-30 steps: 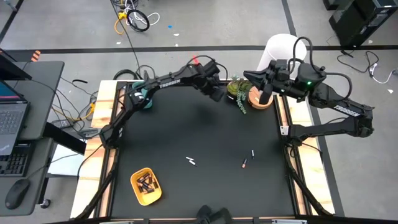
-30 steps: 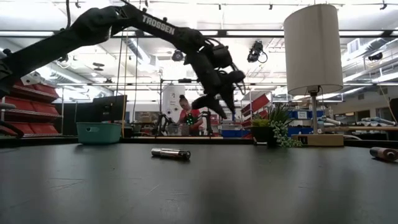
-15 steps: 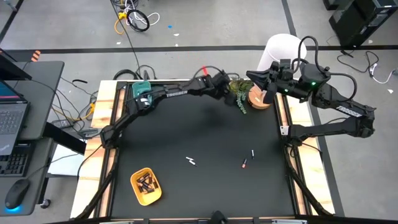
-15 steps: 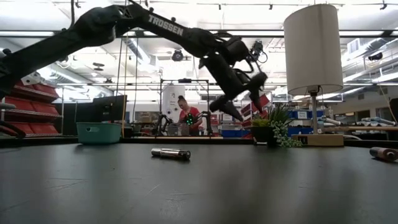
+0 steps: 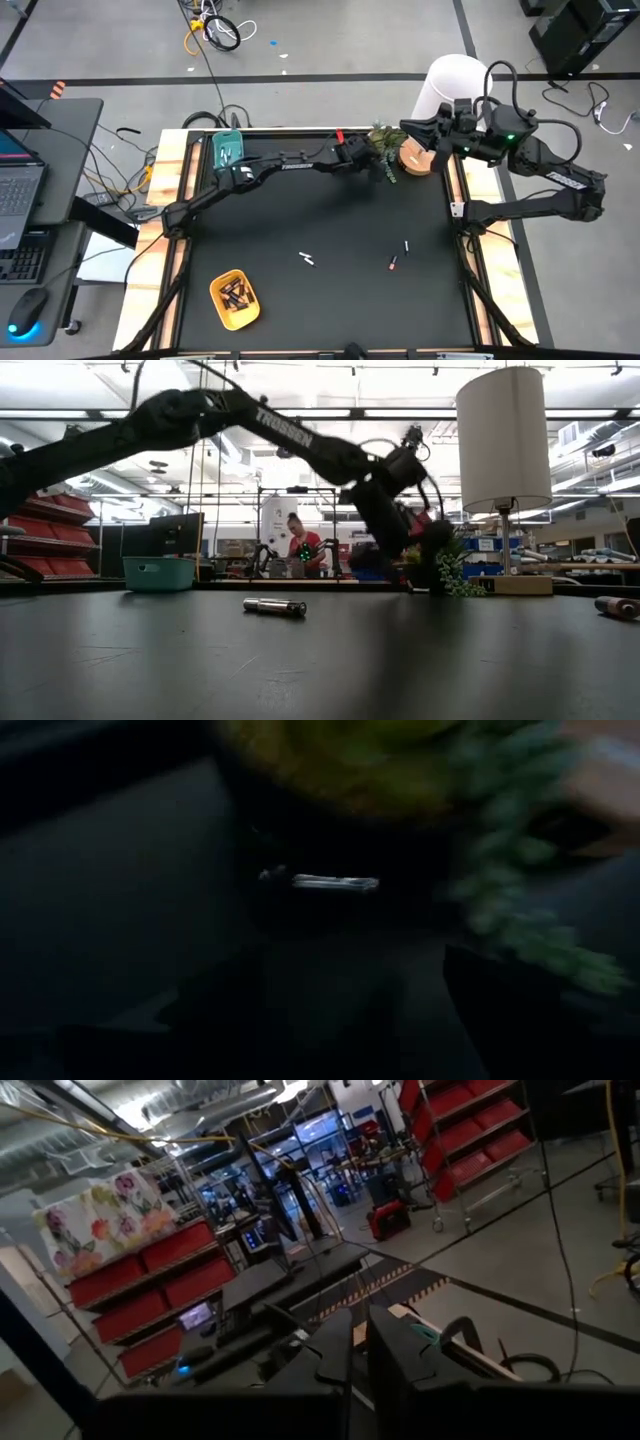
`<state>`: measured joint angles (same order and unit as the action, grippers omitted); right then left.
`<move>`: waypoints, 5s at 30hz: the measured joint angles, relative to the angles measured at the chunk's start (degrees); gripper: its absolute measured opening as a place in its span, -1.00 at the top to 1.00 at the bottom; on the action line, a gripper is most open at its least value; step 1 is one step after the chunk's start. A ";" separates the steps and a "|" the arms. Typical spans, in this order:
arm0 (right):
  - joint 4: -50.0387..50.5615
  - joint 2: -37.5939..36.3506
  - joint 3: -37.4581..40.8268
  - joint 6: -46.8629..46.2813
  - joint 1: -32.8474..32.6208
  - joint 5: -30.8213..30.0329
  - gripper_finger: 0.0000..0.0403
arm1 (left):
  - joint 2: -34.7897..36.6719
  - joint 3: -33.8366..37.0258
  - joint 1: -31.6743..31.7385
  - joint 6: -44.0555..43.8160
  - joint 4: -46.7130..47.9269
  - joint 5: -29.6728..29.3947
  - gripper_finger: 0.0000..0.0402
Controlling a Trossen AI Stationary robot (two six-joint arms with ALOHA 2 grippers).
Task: Sort batteries
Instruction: Put the silver battery into the blue bin
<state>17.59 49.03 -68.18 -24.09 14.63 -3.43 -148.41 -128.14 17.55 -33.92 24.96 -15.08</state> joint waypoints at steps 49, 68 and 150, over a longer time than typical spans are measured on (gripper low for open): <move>-0.73 2.23 20.66 -4.84 -11.67 -16.88 0.89 | 51.10 43.91 -6.78 7.94 5.83 -13.12 0.16; -46.69 33.73 43.01 1.49 -5.27 -26.67 0.52 | 85.55 74.38 -6.63 10.72 -0.56 -0.88 0.17; -36.56 48.36 35.15 0.03 18.23 -14.79 0.00 | 85.65 74.40 -4.77 15.72 0.14 6.79 0.17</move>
<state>-18.97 97.38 -33.04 -24.06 32.86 -18.21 -62.76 -53.74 12.78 -18.20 25.10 -8.29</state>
